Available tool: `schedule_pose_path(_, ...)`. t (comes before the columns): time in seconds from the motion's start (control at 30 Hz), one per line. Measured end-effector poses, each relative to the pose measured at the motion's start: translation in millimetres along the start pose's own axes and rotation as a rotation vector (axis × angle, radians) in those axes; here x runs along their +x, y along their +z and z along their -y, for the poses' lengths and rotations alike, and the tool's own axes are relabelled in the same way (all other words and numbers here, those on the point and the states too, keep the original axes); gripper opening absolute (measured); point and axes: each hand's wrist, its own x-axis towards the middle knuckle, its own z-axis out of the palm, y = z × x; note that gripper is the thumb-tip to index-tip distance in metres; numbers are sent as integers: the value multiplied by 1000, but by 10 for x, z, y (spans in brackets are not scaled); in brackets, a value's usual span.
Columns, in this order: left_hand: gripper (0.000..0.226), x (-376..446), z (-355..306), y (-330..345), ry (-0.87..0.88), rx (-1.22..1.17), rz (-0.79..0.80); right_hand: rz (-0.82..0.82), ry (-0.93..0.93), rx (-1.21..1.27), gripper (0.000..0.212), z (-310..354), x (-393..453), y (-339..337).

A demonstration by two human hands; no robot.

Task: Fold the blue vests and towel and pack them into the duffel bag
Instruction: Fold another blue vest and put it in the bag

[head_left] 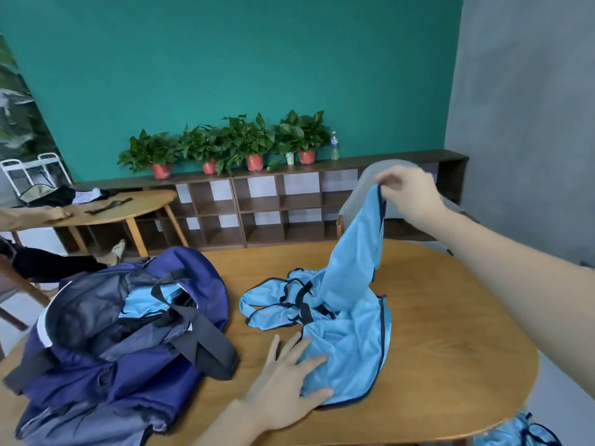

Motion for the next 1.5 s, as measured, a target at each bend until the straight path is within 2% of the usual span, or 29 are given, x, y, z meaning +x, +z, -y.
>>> schedule_pose_path(0.07,76,-67,-99,-34,8,12,-42,92,5,2,19,-38,-213,26)
schedule_pose_path(0.13,70,-54,-204,-161,-14,-42,-152,140,8,1,14,-45,-390,38)
schedule_pose_path(0.23,55,112,-430,-507,-43,-276,-395,191,-44,-12,7,38,-540,60)
schedule_pose_path(0.33,56,369,-731,-988,-50,-532,-594,245,-91,15,4,205,-586,78)
schedule_pose_path(0.43,58,626,-909,-1432,-68,-598,-714,277,-161,25,3,372,-612,89)
schedule_pose_path(0.57,26,760,-924,-1763,-109,-519,-752,279,-226,47,5,488,-609,48)
schedule_pose_path(0.63,19,771,-882,-1838,-127,-417,-749,276,-238,39,8,493,-588,24)
schedule_pose_path(0.73,20,807,-724,-1940,-104,-287,-772,251,-242,-35,11,442,-551,10)
schedule_pose_path(0.97,22,873,-214,-2355,-54,-239,-842,199,-70,-193,8,50,-449,88)
schedule_pose_path(1.1,20,954,-19,-2562,-59,-217,-830,142,58,-24,4,64,-325,135)
schedule_pose_path(1.2,20,1032,18,-2801,-87,-213,-862,138,155,134,9,233,-87,78)
schedule_pose_path(1.3,20,1090,-11,-3171,-95,-296,-910,56,79,234,4,464,225,-99)
schedule_pose_path(1.43,19,1045,-81,-3775,-71,-404,-1018,-82,-180,30,2,880,559,-548)
schedule_pose_path(1.5,21,959,-141,-4068,-55,-375,-1074,-189,-302,-29,11,1121,641,-791)
